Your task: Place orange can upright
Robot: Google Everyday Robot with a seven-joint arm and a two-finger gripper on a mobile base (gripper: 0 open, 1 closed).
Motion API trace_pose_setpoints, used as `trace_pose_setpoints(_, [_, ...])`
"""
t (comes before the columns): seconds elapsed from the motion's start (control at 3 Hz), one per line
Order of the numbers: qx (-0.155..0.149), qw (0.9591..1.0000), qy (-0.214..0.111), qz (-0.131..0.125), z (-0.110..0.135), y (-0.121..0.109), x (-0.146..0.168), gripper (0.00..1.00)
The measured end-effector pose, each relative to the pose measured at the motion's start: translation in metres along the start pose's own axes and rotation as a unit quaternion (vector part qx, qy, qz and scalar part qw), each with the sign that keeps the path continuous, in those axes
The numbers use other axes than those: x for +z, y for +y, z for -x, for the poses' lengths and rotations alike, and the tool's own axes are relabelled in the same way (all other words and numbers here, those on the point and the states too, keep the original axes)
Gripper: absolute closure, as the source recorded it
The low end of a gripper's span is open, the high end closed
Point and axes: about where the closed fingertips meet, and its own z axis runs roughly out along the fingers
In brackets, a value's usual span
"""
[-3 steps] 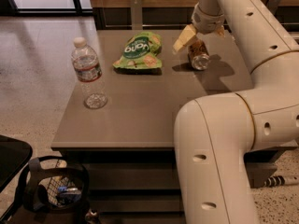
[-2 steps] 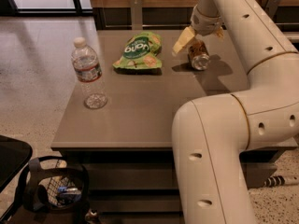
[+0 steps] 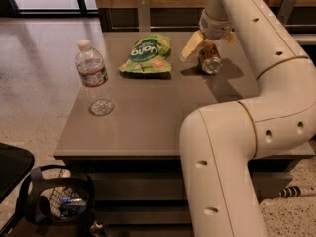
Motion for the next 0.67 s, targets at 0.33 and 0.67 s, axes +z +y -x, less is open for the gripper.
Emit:
trace_pose_setpoints(0.33, [0.016, 0.9998, 0.015, -0.004, -0.0046, -0.0008, 0.0053, 0.0])
trace_pose_setpoints(0.67, [0.025, 0.9994, 0.021, -0.006, -0.0078, -0.0025, 0.0078, 0.0])
